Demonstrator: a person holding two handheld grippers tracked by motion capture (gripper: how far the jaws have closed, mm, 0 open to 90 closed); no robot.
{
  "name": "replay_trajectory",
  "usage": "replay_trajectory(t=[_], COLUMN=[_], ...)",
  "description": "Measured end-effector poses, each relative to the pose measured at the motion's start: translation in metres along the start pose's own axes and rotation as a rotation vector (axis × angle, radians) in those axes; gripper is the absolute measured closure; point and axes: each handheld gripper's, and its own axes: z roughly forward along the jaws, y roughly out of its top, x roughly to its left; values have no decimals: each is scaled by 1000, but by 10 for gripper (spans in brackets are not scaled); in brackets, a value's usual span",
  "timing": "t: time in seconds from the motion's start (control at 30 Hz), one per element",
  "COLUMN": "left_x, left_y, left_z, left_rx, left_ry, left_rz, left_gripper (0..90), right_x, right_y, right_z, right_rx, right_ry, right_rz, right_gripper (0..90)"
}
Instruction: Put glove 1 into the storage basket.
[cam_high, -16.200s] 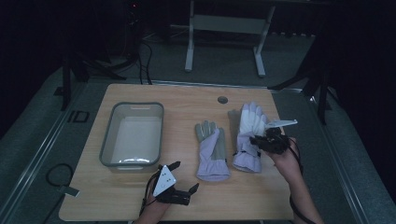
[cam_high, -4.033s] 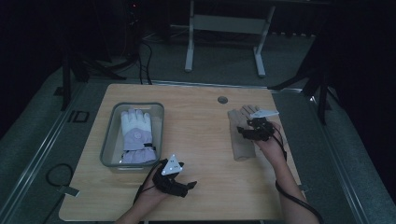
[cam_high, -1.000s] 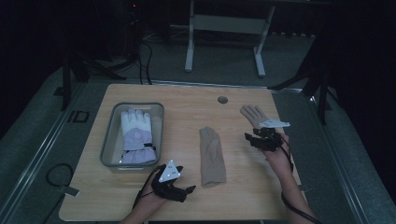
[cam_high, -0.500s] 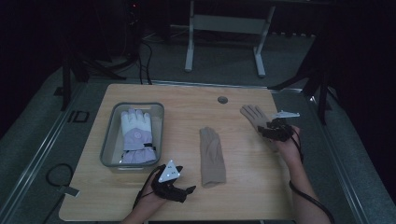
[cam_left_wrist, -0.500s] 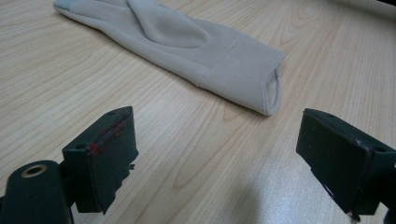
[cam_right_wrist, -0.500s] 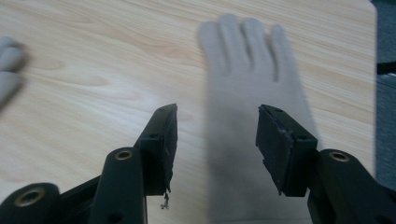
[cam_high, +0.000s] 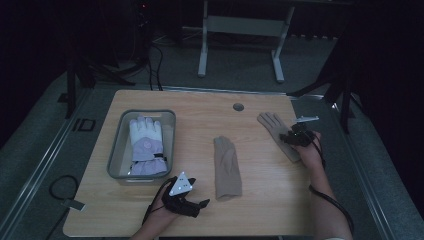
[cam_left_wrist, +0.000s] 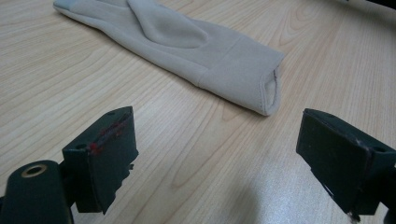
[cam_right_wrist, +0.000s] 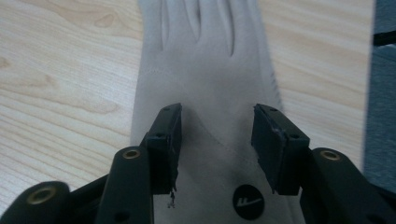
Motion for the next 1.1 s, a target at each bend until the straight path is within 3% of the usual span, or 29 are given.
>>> replay_trajectory(t=[0.1,0.17,0.3,0.47,0.57,0.87,1.1], left_x=[0,1,1,1,1,1,1], left_y=[0,0,0,0,0,1,2], left_z=[0,0,0,0,0,-1,-3], left_rx=[0,0,3,4,2,-5,-11], left_ry=[1,0,-1,1,1,2,6], left_rz=[-2,-5,-5,-3,-3,-10,-4], left_gripper=[123,123,123,123,123,123,123], right_x=[0,2,8,19,29,64,89], right_y=[-1,-1,1,2,2,-12,-29], right_z=[1,0,-2,-7,-15,-47,-67], right_rx=[-6,-2,23,24,-8,-84,-82], right_ry=[16,17,9,-13,-27,-4,-77], right_rz=[19,0,38,103,146,255,247], right_gripper=[596,688,808,833,834,835,835])
